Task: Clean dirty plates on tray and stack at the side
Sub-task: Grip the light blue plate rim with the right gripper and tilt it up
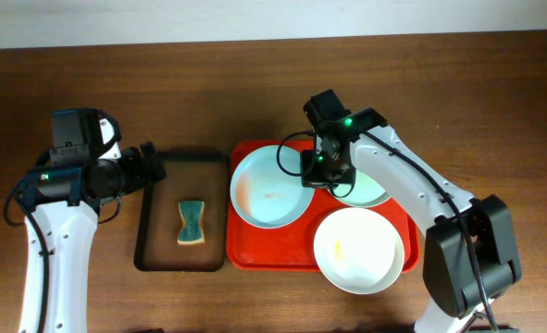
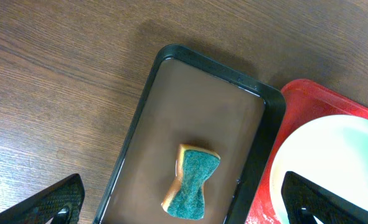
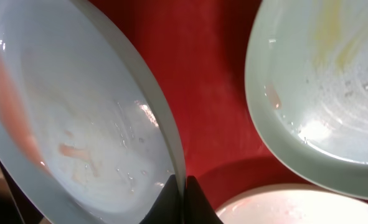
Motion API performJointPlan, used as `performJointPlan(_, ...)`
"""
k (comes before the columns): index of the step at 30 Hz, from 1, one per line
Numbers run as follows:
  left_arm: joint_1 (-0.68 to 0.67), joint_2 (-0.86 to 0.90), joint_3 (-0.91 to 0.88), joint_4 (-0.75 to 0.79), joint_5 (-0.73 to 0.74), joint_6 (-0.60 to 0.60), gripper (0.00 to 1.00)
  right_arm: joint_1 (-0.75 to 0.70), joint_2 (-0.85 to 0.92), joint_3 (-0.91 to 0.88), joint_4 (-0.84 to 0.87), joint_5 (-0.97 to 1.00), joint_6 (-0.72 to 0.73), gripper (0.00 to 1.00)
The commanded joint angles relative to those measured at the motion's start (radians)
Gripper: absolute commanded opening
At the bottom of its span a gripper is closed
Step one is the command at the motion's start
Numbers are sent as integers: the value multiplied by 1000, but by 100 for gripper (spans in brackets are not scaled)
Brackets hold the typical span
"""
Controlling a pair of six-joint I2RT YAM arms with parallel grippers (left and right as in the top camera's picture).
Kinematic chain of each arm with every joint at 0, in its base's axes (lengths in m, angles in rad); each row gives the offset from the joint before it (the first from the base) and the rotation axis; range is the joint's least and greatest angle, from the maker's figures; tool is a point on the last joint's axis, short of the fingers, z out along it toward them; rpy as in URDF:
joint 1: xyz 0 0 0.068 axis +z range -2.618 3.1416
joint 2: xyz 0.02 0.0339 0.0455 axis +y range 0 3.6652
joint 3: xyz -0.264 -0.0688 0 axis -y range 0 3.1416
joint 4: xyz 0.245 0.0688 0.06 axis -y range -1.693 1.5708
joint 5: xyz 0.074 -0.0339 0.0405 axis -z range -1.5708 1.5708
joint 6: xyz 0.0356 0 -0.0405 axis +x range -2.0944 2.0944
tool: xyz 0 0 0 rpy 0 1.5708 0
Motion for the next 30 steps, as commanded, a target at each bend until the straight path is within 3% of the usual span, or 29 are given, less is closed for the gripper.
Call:
performJointPlan(1,3,-9,14,2,14,-10,99,-22,-28,16,-56,7,-7,4)
performJointPlan(5,3,-9,14,2,14,-10,99,-18,-25,-66,-14,13,27,4)
performJointPlan(9,3,-9,14,2,14,-10,99,-18,-24,-212,167,12,38,4)
performJointPlan(10,3,-9,14,2,14,-10,99,-18,-24,-234,196,13,38,9)
performJointPlan(11,3,-9,14,2,14,-10,99,-18,-24,-257,226,13,38,25)
performJointPlan(12,3,-9,14,2,14,-10,99,-18,-24,-269,243,13,38,32)
performJointPlan(14,3,-9,14,2,14,-10,99,-18,-24,-308,307,13,38,36)
performJointPlan(17,3,-9,14,2,14,-10,99,-18,-24,-336,356,13,42,35)
performJointPlan(19,3,-9,14,2,14,-10,99,-18,-24,-336,364,12,49,10)
performJointPlan(20,3,-9,14,2,14,-10,99,-18,-24,-336,364,10,68,4)
performJointPlan(26,3,-9,14,2,14,-10,99,-35,-49,-277,312,-59,56,4)
performJointPlan(30,3,-9,14,2,14,-10,99,-55,-198,-246,281,-97,56,4)
